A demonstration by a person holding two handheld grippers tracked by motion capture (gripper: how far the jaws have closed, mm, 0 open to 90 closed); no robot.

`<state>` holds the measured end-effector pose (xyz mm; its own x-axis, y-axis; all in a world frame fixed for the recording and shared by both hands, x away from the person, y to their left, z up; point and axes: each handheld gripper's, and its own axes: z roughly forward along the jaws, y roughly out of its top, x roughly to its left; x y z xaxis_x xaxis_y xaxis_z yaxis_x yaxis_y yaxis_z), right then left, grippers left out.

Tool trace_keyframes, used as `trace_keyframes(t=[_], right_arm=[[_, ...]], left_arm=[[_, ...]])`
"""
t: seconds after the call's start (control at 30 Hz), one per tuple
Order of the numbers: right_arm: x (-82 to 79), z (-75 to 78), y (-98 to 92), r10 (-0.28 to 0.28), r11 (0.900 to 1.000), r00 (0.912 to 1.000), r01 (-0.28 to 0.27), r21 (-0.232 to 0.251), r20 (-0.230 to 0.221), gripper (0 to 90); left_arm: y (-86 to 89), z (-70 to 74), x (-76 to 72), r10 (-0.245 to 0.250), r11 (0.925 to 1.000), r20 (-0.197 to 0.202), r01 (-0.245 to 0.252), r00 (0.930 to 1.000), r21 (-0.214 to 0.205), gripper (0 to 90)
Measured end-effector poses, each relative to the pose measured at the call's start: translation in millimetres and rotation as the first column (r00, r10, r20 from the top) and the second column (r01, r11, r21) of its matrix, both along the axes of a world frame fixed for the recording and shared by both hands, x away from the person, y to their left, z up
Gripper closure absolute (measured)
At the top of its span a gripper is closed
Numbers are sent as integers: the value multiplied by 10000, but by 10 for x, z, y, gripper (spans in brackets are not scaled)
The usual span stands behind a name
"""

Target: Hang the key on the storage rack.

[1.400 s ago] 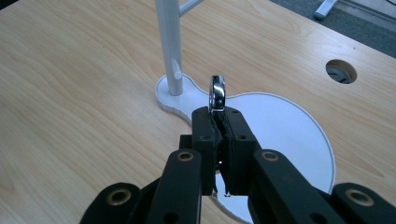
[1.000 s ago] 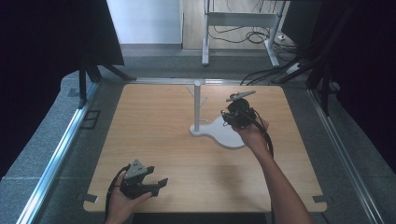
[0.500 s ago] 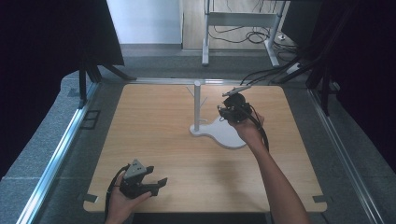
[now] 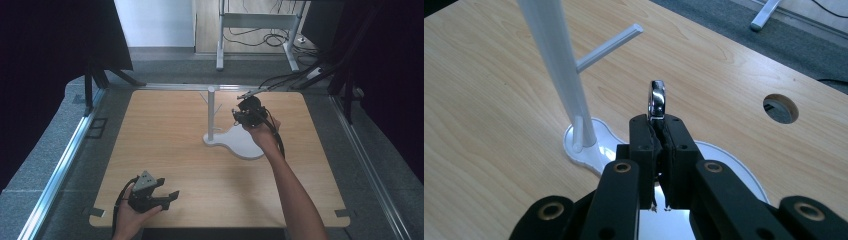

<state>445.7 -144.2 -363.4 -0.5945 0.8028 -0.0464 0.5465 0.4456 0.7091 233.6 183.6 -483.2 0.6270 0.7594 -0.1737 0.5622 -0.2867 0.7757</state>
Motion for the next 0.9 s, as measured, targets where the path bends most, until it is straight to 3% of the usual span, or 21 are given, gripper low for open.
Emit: trace_keyframes(t=[0.37,0.9], right_arm=[[140,-69,98,-55,9996,9998,60,-258,213,848],[290,-165,203,-126,9999,9997,125,23,193,848]], left_arm=[[-7,-9,3,-57,10000,-43,57,10000,-3,271],[16,-8,6,27,10000,-19,-27,10000,-11,271]])
